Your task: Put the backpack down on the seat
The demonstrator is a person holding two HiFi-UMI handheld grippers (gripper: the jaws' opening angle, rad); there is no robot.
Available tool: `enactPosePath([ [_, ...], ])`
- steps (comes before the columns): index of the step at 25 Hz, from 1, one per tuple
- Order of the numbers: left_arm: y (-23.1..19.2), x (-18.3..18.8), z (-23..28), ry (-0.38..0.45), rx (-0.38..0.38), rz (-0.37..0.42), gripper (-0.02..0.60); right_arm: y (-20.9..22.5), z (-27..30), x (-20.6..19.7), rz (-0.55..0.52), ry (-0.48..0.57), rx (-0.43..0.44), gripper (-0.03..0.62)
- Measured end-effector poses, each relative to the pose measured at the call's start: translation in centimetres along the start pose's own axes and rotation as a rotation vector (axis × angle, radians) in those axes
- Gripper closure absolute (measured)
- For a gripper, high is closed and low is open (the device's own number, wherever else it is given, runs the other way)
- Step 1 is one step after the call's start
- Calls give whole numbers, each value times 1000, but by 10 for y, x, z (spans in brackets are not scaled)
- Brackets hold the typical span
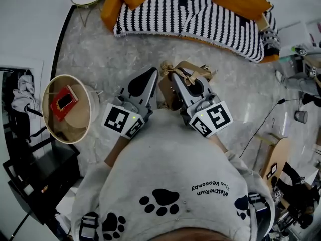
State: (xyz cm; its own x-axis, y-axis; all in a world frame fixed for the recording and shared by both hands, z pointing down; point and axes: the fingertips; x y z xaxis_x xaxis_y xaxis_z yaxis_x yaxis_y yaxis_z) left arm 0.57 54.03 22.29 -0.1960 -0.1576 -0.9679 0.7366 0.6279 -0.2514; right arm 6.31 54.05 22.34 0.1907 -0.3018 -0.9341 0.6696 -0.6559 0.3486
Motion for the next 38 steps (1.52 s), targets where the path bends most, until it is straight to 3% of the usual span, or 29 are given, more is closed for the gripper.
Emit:
enactPosePath([
  [6, -63, 12, 41, -3, -21, -9, 561, 34, 55, 6, -11, -21, -34, 513],
  [13, -144, 38, 87, -12, -56, -7, 561, 65, 137, 45, 16, 45, -88, 513],
  [19, -198, 51, 114, -25, -113, -10, 561, 84, 193, 52, -13, 34, -124, 513],
  [28, -239, 57, 139, -24, -159, -34, 561, 99, 235, 56, -21, 8, -150, 513],
  [38, -272, 58, 167, -21, -120, -32, 561, 132, 272, 63, 6, 17, -119, 513],
])
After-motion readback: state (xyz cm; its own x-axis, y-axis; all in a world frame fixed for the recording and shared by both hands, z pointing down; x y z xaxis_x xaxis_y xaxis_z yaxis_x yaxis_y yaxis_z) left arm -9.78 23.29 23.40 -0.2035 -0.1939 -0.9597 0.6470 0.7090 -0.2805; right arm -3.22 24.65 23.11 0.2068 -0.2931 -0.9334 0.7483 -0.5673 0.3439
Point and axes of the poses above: the fingertips, and each gripper's own axes: z forward along the fingers, y to its right, x out of its top, and after that the axes turned 2 degrees about z, right-handed
